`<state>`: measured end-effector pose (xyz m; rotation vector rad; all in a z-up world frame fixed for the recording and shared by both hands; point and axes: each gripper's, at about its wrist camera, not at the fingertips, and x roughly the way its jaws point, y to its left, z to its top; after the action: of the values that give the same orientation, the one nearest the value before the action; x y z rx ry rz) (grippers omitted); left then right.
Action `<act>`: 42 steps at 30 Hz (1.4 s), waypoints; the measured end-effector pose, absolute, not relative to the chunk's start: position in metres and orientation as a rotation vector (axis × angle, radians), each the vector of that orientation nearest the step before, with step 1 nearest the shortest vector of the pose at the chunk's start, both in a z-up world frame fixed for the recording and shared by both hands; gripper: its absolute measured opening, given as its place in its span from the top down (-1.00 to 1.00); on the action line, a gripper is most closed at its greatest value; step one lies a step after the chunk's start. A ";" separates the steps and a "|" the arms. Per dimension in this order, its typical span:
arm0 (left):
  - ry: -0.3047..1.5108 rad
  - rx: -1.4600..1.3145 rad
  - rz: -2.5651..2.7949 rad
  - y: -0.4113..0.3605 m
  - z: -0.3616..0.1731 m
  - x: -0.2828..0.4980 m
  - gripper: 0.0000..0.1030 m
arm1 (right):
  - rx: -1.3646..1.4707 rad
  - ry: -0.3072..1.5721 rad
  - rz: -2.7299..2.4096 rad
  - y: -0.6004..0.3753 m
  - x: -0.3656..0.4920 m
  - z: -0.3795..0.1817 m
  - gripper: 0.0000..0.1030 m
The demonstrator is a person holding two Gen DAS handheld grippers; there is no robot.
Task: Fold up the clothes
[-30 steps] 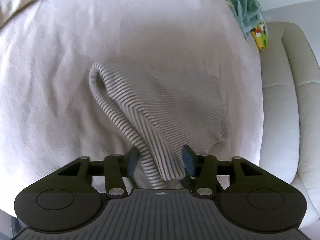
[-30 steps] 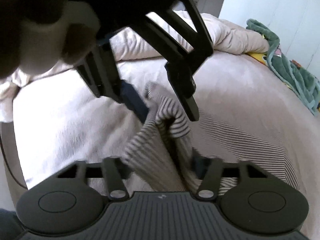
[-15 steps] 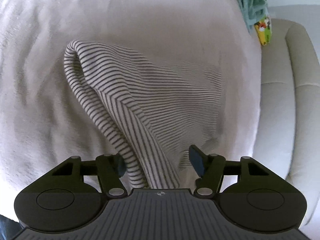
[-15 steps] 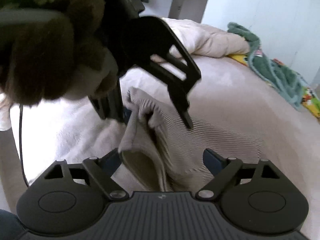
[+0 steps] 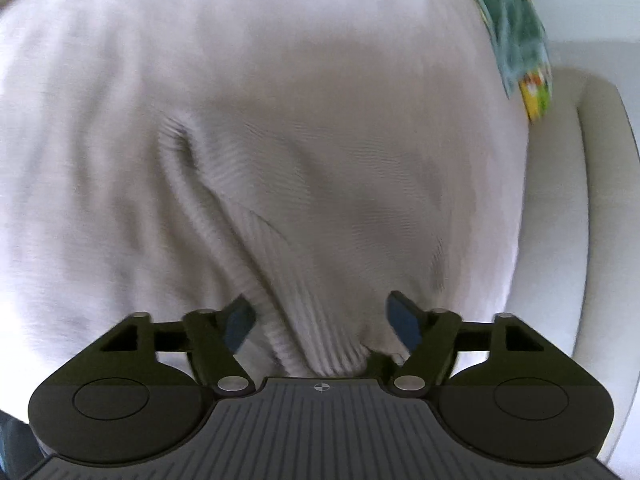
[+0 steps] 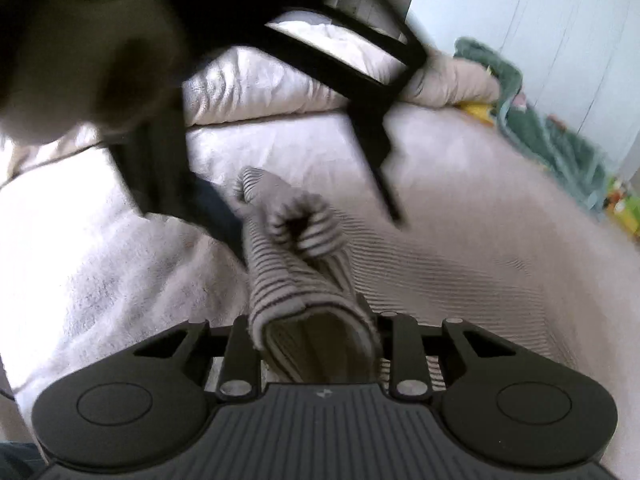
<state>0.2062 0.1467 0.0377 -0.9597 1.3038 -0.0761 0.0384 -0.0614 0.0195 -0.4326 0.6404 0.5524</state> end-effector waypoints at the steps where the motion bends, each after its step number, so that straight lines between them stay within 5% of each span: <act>1: 1.286 -0.968 -0.039 0.153 0.036 0.205 -0.68 | -0.432 0.633 0.559 -0.064 0.037 0.021 0.49; 6: 1.285 -0.950 0.050 0.163 0.010 0.223 -0.51 | -0.433 0.620 0.560 -0.065 0.034 0.022 0.41; 10: 1.273 -0.876 -0.016 0.134 0.018 0.247 0.21 | -0.461 0.584 0.520 -0.053 0.035 0.015 -0.17; 13: 1.261 -0.833 -0.070 0.125 0.031 0.252 0.22 | -0.472 0.574 0.510 -0.046 0.039 0.009 -0.19; 14: 1.254 -0.816 -0.082 0.122 0.037 0.254 0.23 | -0.467 0.577 0.518 -0.045 0.041 0.008 -0.04; 15: 1.247 -0.799 -0.094 0.119 0.042 0.257 0.21 | -0.458 0.588 0.518 -0.045 0.045 0.009 0.34; 17: 1.219 -0.775 -0.123 0.120 0.052 0.258 -0.02 | -0.440 0.609 0.518 -0.046 0.052 0.010 0.50; 19: 1.182 -0.762 -0.154 0.125 0.060 0.257 -0.14 | -0.404 0.614 0.510 -0.052 0.053 0.017 0.53; 23: 1.109 -0.765 -0.115 0.163 0.070 0.236 -0.70 | -0.356 0.622 0.497 -0.065 0.063 0.030 0.54; 28: 1.187 -0.914 -0.117 0.179 0.050 0.250 -0.84 | -0.376 0.609 0.515 -0.064 0.059 0.028 0.54; 33: 1.283 -0.816 -0.091 0.144 0.021 0.260 -0.85 | -0.391 0.594 0.515 -0.060 0.053 0.025 0.53; 34: 1.290 -0.801 -0.086 0.136 0.017 0.261 -0.76 | -0.398 0.582 0.510 -0.061 0.051 0.024 0.53; 35: 1.297 -0.786 -0.081 0.128 0.012 0.263 -0.40 | -0.411 0.566 0.503 -0.061 0.049 0.023 0.49; 39: 1.284 -0.771 -0.095 0.114 0.012 0.261 -0.01 | -0.539 0.526 0.442 -0.059 0.042 0.000 -0.38; 42: 1.210 -0.825 -0.101 0.124 0.024 0.246 -0.02 | -0.529 0.561 0.434 -0.069 0.045 -0.014 -0.23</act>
<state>0.2456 0.1241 0.0241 -0.8253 1.2103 -0.1009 0.0454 -0.0688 -0.0138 -0.5295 0.5613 0.4340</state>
